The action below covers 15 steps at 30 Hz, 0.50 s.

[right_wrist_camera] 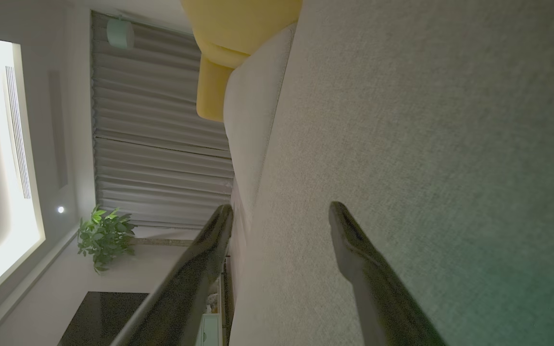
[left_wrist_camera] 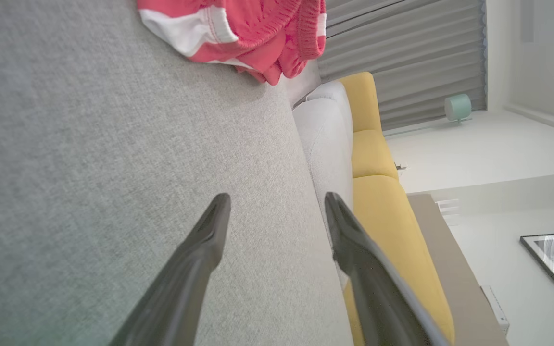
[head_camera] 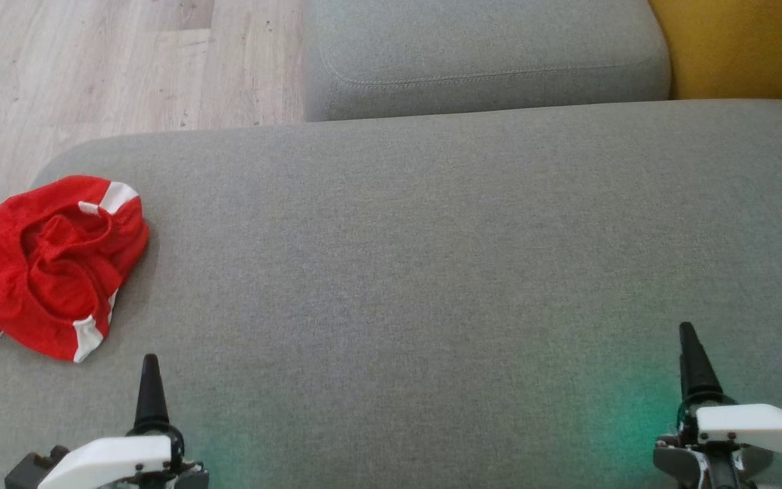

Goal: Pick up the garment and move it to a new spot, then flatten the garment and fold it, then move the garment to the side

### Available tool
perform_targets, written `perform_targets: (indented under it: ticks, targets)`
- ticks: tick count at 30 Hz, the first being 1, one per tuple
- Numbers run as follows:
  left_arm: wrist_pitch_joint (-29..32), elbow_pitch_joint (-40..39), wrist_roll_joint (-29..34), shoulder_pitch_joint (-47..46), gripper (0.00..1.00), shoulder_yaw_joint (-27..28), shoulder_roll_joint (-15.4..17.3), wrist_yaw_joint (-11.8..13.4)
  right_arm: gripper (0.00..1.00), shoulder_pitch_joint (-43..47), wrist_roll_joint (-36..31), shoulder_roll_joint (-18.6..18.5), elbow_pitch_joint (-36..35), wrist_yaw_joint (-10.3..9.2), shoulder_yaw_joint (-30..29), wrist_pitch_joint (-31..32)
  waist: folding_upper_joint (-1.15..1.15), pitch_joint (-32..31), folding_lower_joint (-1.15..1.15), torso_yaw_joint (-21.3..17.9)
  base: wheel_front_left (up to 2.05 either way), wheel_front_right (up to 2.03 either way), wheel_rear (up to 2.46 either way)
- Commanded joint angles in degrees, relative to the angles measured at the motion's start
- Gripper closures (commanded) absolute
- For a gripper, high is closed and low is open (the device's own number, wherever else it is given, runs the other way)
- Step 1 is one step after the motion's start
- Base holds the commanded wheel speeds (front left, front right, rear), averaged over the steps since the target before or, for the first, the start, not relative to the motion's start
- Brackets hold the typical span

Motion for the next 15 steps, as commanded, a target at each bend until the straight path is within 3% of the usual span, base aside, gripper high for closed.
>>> perform_targets:
  ticks: [1, 15]
  targets:
    - [-0.6, -2.3, 2.3, -2.6, 0.00, 0.1, 0.3, 0.3, 0.00, -2.7, -2.2, -0.5, -2.1, 0.21, 0.9, -0.8, 0.00, -0.1, 0.00, 0.0, 0.00, 0.00, 0.00]
    - [-2.8, -4.5, 14.5, -2.2, 0.00, -2.3, 0.3, 2.0, 0.00, -3.0, -14.4, -1.3, -2.6, 0.32, 4.8, -2.9, 0.00, -1.1, 0.00, -0.4, 0.00, 0.00, 0.00]
